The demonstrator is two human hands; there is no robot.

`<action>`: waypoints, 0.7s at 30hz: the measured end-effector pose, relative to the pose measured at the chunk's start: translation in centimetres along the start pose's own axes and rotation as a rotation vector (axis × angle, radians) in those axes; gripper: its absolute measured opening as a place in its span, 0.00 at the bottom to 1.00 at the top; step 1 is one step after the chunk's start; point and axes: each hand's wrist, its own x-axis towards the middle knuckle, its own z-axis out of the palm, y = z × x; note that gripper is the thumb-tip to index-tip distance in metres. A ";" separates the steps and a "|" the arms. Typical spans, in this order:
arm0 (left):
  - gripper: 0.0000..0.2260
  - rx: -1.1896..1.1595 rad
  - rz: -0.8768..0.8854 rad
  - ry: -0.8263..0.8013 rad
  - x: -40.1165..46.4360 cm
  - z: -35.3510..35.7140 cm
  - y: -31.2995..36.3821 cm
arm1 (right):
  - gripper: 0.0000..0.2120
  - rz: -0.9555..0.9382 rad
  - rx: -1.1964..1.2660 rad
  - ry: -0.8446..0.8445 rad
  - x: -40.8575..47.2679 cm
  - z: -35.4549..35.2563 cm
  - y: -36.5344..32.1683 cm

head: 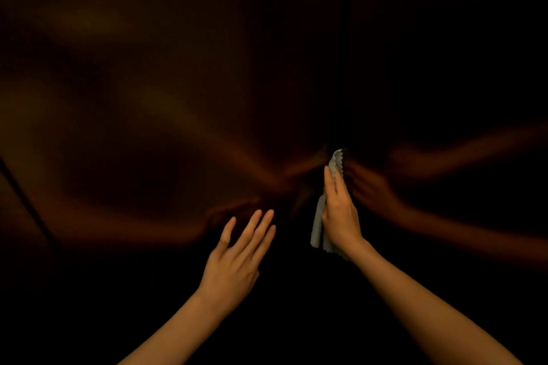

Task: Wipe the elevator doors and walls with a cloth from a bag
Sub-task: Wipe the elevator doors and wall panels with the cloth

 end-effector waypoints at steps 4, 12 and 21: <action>0.29 0.046 -0.030 0.027 2.7 -3.1 -2.3 | 0.36 -0.028 0.048 0.138 3.6 -3.0 -2.0; 0.34 0.200 -0.049 -0.023 6.4 -9.5 -7.0 | 0.31 -0.089 0.064 0.129 8.6 -8.9 -5.3; 0.38 0.178 -0.166 -0.029 7.7 -11.7 -8.7 | 0.34 -0.190 -0.068 0.098 9.4 -10.0 -4.9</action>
